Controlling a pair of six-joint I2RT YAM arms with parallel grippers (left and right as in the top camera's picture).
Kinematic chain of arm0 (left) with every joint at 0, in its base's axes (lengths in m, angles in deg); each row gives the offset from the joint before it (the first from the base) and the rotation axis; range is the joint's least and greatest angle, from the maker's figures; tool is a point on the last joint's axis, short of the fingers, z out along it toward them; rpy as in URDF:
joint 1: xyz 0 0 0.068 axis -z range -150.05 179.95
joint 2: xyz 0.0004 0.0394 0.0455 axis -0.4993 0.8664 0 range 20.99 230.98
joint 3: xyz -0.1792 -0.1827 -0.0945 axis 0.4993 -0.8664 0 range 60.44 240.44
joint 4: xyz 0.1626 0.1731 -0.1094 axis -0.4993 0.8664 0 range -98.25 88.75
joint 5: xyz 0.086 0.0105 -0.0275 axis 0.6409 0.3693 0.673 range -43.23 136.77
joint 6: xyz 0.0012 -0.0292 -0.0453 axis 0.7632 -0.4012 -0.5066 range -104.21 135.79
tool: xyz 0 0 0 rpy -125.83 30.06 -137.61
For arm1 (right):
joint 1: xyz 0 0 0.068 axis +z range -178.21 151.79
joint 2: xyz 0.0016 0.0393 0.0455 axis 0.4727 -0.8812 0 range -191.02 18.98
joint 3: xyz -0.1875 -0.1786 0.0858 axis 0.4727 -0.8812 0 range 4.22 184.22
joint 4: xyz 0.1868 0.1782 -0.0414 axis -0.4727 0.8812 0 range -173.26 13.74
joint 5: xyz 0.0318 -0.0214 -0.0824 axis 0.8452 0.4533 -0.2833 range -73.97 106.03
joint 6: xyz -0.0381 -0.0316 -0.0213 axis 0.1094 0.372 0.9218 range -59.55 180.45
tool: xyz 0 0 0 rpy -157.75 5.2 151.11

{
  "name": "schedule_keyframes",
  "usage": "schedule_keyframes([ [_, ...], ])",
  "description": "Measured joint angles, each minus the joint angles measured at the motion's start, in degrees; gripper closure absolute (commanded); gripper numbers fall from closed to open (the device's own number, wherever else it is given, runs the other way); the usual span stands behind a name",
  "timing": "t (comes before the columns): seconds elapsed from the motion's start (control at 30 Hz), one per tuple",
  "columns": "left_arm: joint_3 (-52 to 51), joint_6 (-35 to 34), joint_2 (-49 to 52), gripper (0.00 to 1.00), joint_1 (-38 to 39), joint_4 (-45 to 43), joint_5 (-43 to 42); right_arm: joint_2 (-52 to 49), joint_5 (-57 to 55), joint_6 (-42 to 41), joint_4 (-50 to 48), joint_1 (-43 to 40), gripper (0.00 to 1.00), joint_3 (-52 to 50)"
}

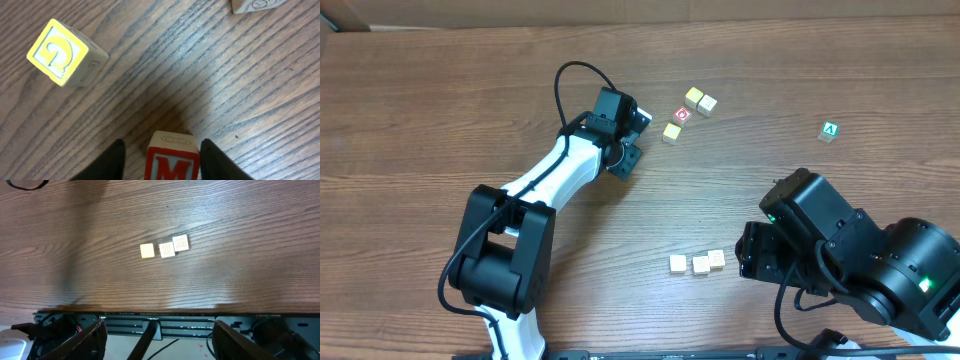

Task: Flip 4 blocks
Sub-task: 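Lower the left gripper around the red M block, then grasp the red M block and carry it down to the row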

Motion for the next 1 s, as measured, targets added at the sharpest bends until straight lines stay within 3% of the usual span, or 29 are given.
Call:
schedule_keyframes([
  [0.23, 0.0, 0.0, 0.0, 0.72, 0.0, 1.6, 0.0, 0.0, 0.0, 0.0, 0.0, 0.0, 0.32, 0.0],
  [0.37, 0.0, 0.0, 0.0, 0.92, 0.0, 2.1, 0.0, 0.0, 0.0, 0.0, 0.0, 0.0, 0.32, 0.0],
  [0.6, 0.7, -2.3, 0.0, 0.96, 0.0, 3.4, 0.0, 0.0, 0.0, 0.0, 0.0, 0.0, 0.32, 0.0],
  [0.77, 5.1, -8.0, 0.2, 0.96, 0.0, 12.4, 0.0, 0.0, -0.1, 0.0, 0.0, 0.0, 0.32, 0.0],
  [1.0, 22.2, -18.4, 0.5, 0.96, 0.0, 34.7, -2.8, 0.0, -1.7, -1.4, 0.0, 0.0, 0.32, 0.0],
])
